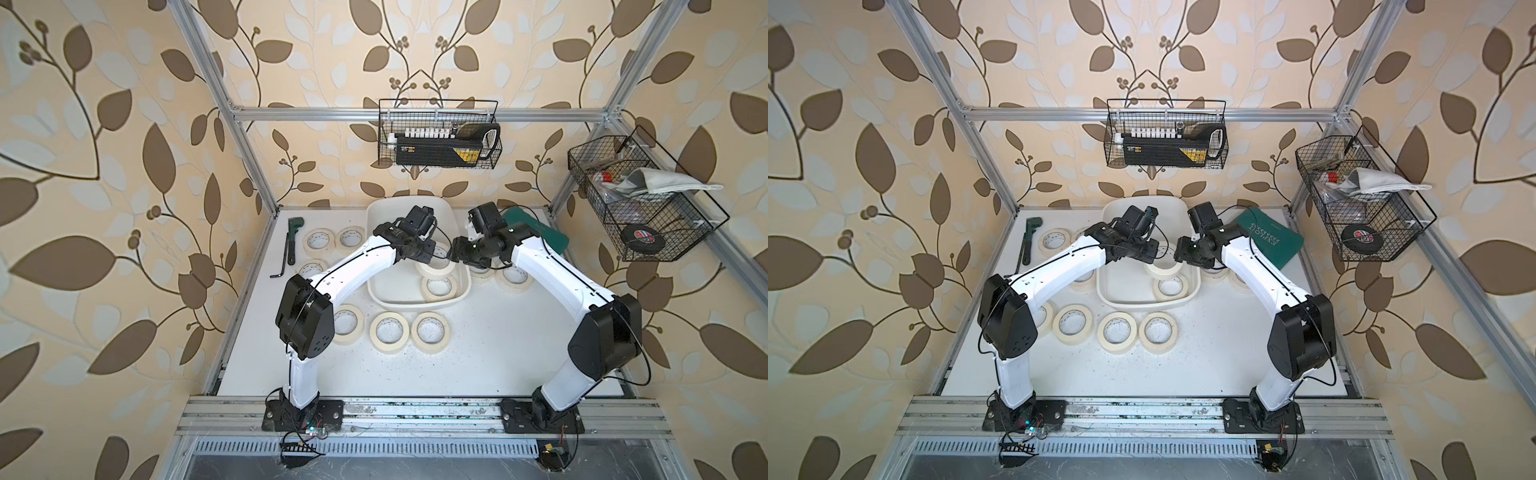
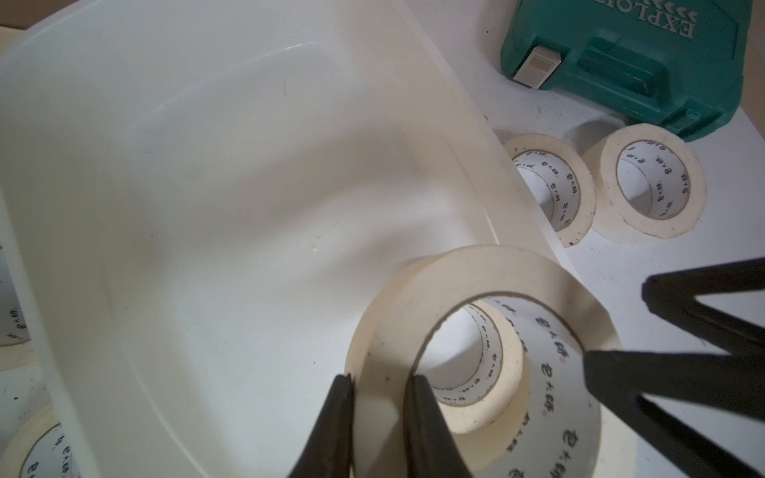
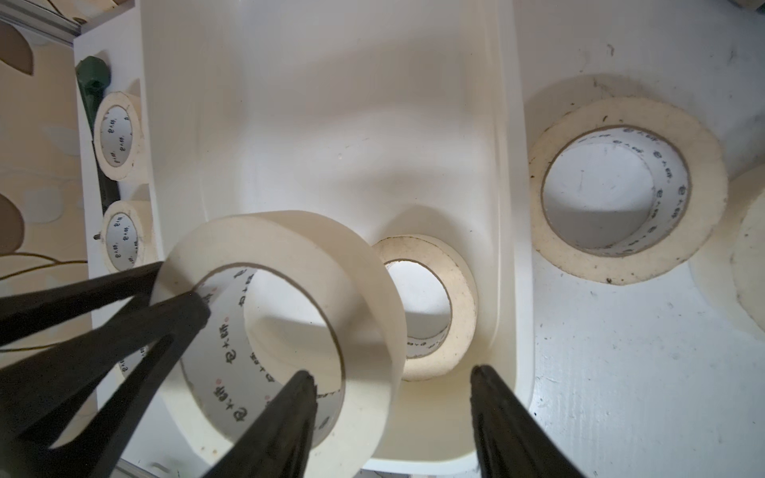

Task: Take out the art tape in the storage box
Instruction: Place the art tape at the center of the board.

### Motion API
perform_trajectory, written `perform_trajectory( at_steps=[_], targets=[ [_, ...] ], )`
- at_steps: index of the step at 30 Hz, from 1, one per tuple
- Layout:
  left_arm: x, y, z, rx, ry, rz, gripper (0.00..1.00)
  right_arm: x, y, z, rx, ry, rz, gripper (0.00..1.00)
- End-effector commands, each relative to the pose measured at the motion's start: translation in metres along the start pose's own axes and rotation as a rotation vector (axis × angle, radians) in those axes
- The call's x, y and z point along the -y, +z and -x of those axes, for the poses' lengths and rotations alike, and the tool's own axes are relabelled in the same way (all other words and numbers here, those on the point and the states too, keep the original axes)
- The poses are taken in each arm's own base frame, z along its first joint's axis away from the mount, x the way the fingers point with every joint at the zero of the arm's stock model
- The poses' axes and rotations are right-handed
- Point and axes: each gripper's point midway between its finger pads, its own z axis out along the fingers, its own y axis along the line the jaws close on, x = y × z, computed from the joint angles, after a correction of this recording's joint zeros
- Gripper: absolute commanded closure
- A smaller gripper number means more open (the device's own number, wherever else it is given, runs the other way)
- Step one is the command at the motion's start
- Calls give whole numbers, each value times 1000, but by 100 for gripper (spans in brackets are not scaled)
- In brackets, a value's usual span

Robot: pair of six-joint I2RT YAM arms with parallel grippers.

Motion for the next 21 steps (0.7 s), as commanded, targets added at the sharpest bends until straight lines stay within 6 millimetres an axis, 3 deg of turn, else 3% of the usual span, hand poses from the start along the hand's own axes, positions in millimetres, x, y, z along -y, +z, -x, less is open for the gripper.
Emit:
perform_trajectory(
  at_steps=[1, 8, 17, 21],
  targets=[
    [9, -42, 34, 138, -21, -47, 100, -1, 3, 3, 10, -19, -14, 39],
    [13, -44, 35, 140, -23, -67, 100, -2, 11, 1, -11, -20, -14, 45],
    [20, -52, 39, 156, -30, -102, 100, -6, 6, 6, 5, -22, 2, 86],
    [25, -62, 43, 170, -43, -141, 83, -8, 0, 8, 20, -27, 6, 94]
  ],
)
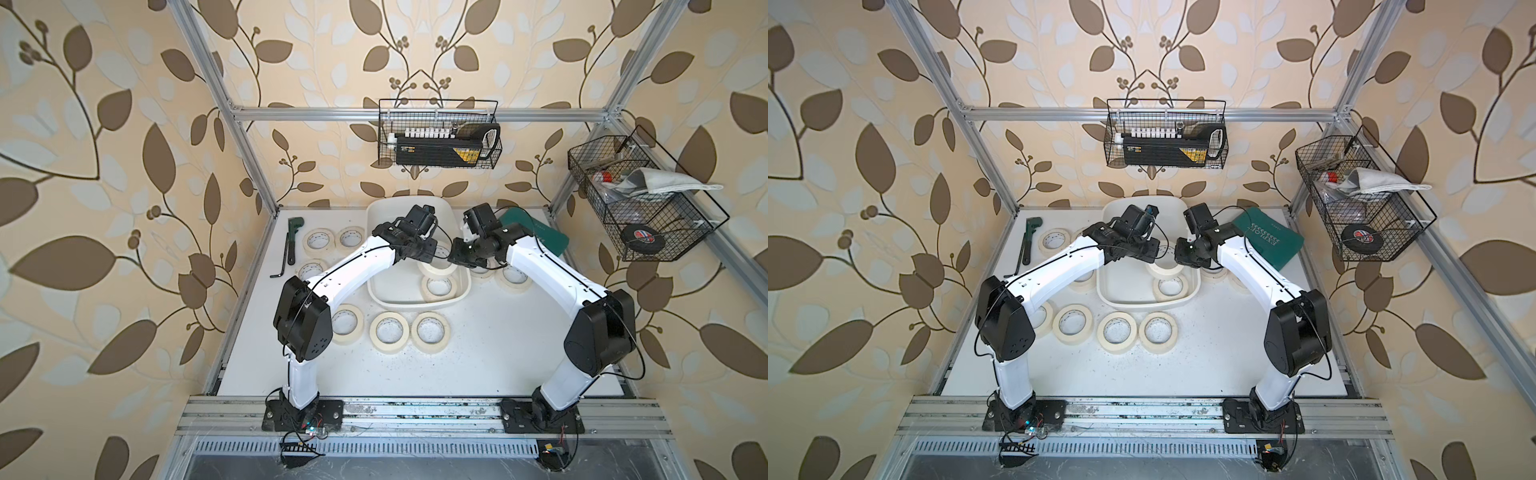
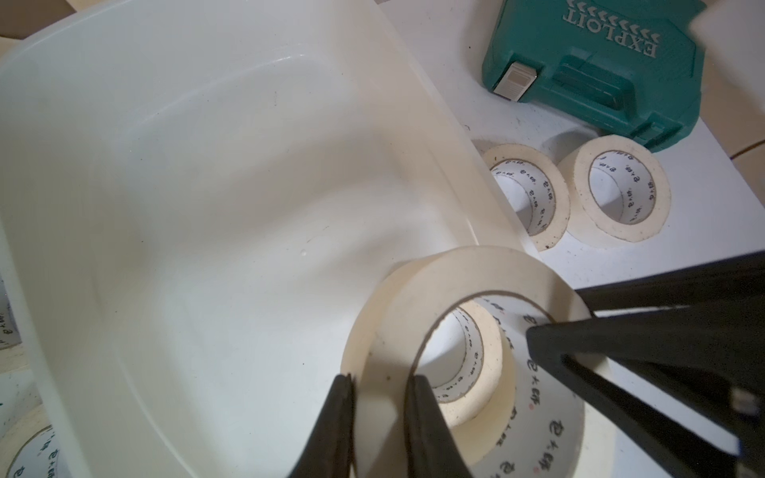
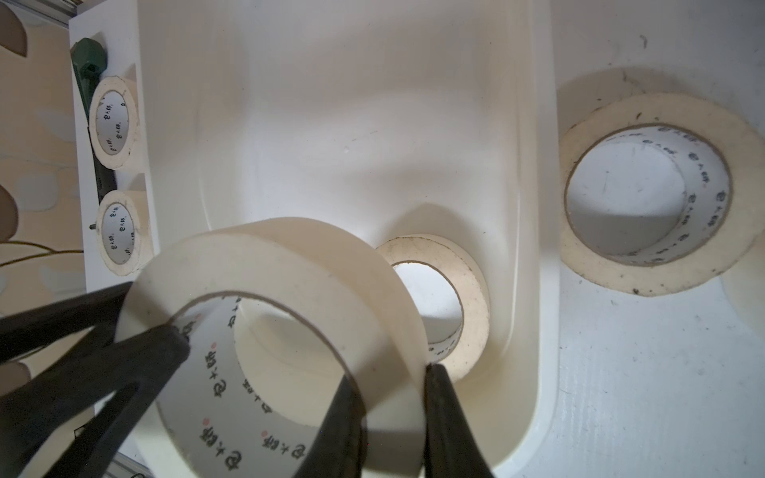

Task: Take out the art tape in the storage box
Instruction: Place the art tape at the center of the board.

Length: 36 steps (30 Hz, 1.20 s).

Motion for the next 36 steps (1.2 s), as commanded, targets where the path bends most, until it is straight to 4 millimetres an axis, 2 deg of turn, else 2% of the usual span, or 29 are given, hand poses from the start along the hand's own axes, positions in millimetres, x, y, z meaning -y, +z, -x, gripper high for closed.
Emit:
perform_trajectory(
  at_steps=[1, 4, 7, 12, 16, 22, 26, 30, 36],
  targets=[
    [24, -54, 39, 150, -25, -122, 76, 0, -9, 9, 30, -10, -11, 95],
    [25, -64, 44, 171, -34, -136, 51, 2, -15, 12, 42, -14, -13, 98],
    [25, -72, 47, 186, -39, -141, 35, 6, -23, 14, 53, -11, -16, 99],
    [22, -80, 48, 206, -52, -133, 19, 26, -40, 17, 74, -4, -47, 99],
    [16, -81, 47, 209, -53, -105, 10, 62, -55, 18, 99, 16, -114, 99],
    [13, -72, 41, 189, -52, -85, 1, 117, -80, 15, 142, 108, -175, 99],
    [12, -63, 38, 170, -48, -74, 1, 138, -89, 2, 163, 161, -189, 100],
    [10, -56, 36, 151, -47, -62, 1, 152, -86, -22, 143, 193, -225, 100],
    [5, -38, 31, 121, -71, -51, 1, 167, -63, -60, 64, 236, -246, 100]
  ],
)
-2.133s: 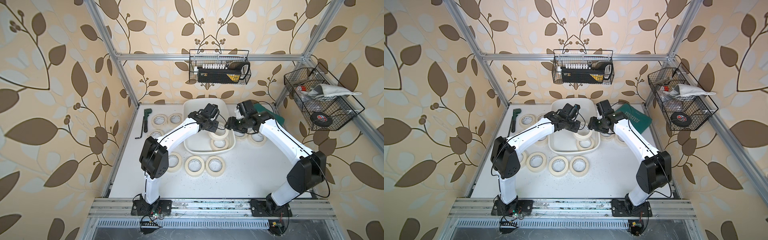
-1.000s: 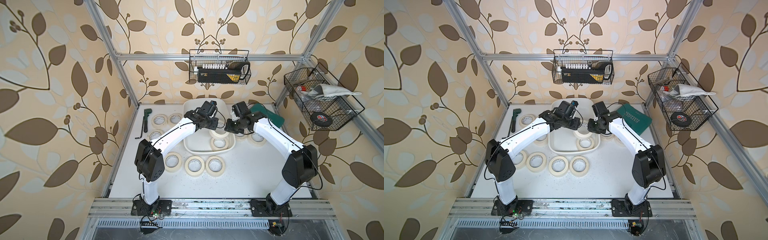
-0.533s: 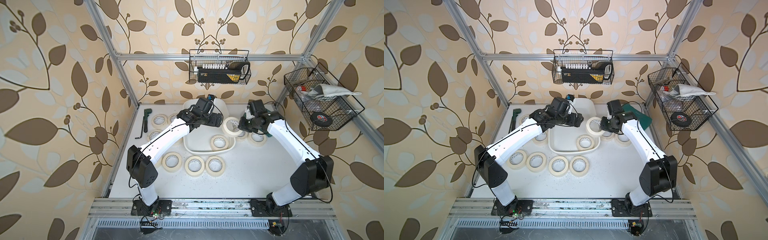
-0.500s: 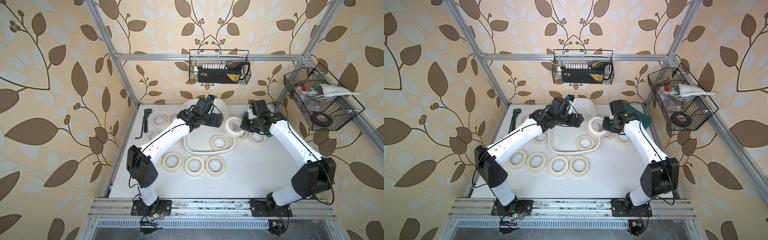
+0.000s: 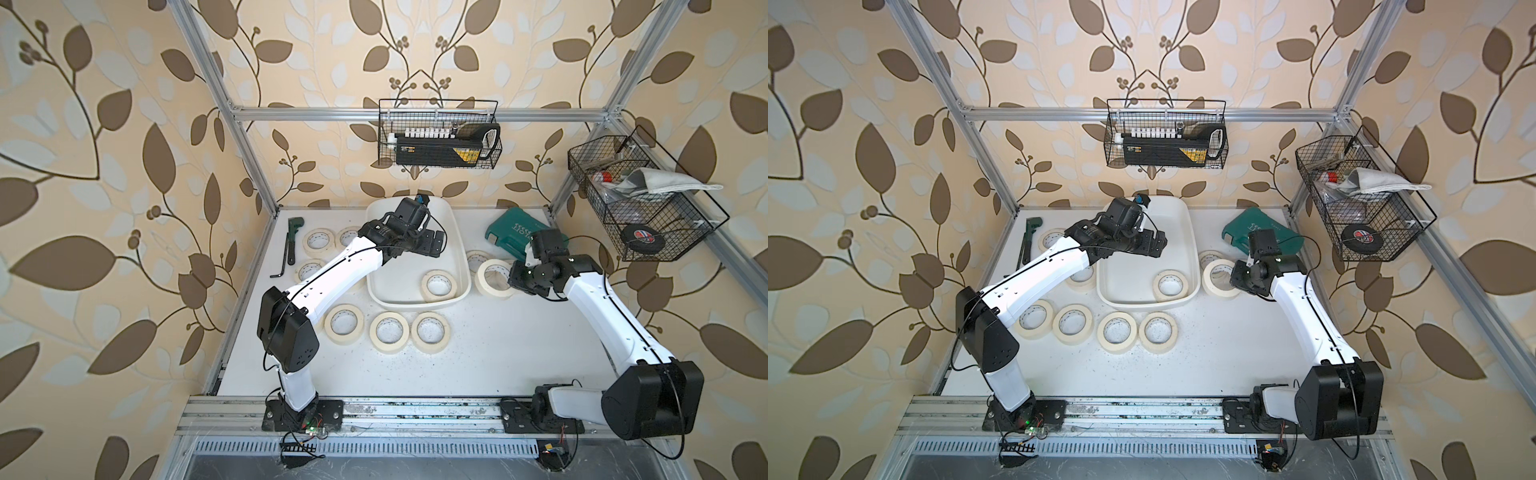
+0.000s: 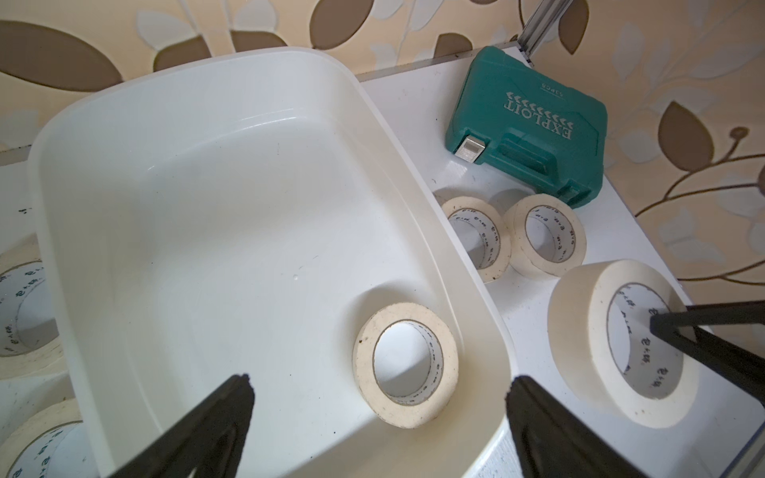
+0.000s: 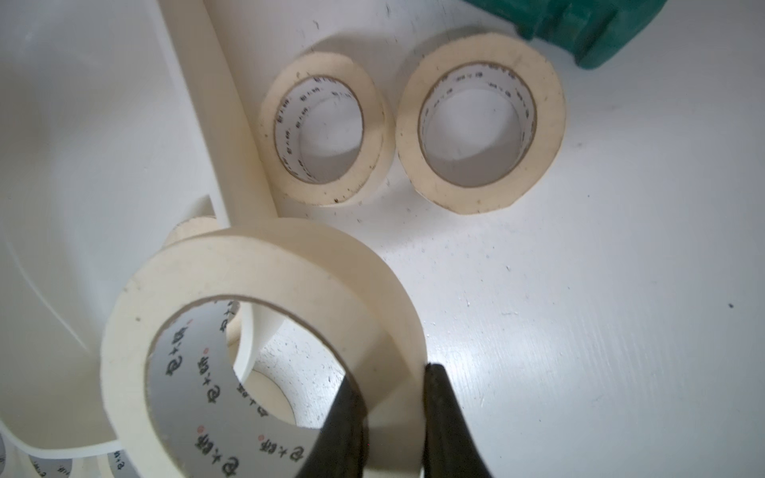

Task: Take out the art tape in the storage box
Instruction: Place the art tape at the center of the board.

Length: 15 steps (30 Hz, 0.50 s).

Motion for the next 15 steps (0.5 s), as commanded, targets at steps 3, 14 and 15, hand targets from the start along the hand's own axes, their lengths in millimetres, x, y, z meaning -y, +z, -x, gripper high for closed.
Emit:
perform_trajectory(
  at_steps=[3, 14, 15],
  targets=[
    [-10, 15, 1, -23, -64, 14, 1, 4, 16, -17, -17, 33, 7, 99],
    [-15, 52, -40, -228, -147, -44, 1, 2, 63, -44, -95, -7, -37, 99],
    [-15, 54, -43, -240, -149, -45, 1, 3, 66, -43, -91, -12, -47, 99]
  ],
)
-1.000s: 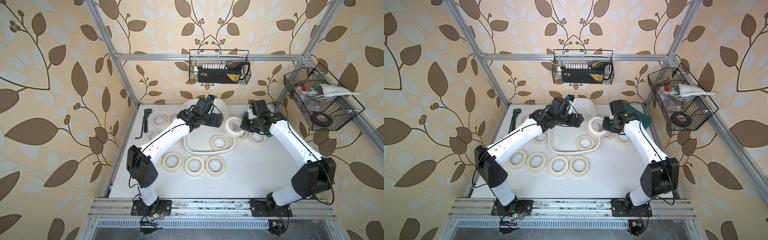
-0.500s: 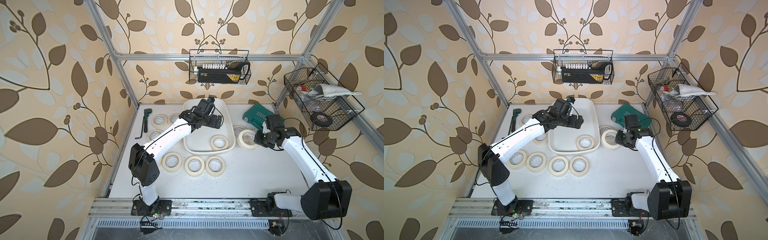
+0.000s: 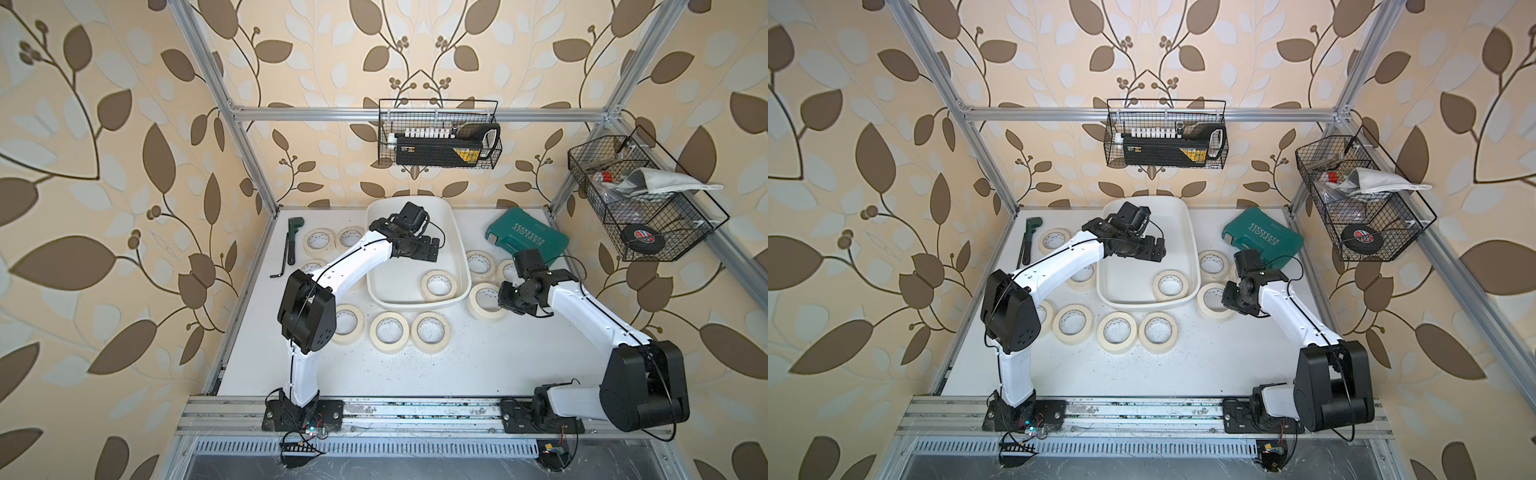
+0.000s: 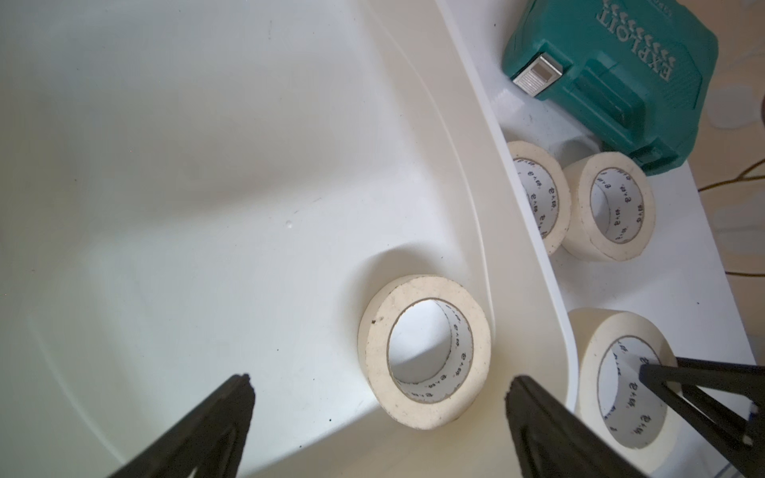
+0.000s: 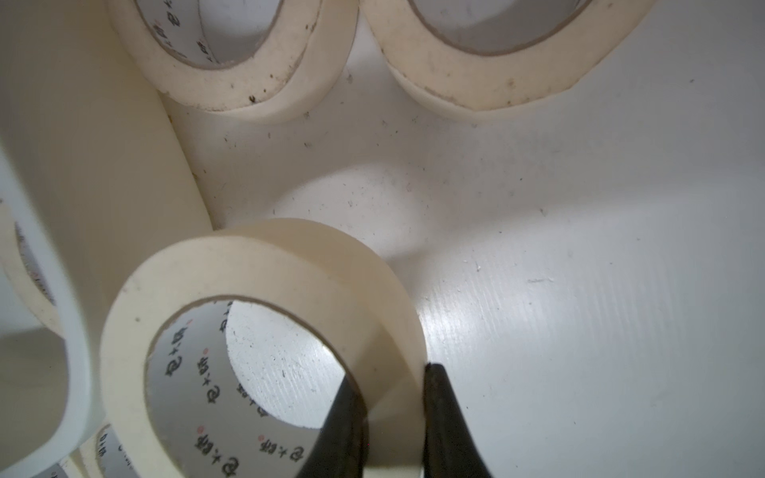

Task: Take out the art tape in the storage box
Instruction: Place the art tape at the center of the board.

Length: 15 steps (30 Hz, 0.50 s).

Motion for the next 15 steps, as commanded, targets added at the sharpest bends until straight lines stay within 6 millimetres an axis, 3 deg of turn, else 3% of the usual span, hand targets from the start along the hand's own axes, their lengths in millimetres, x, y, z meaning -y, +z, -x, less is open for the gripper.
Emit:
perform_trajectory(
  at_steps=[1, 9, 15],
  targets=[
    [10, -4, -1, -34, -17, -51, 1, -4, 10, 7, 40, -10, -17, 99],
    [6, 14, -17, -107, -23, -53, 3, -5, 31, 13, 45, -28, -32, 95],
    [6, 30, -31, -166, -19, -64, 10, -3, 43, 12, 19, -36, -58, 92]
  ],
)
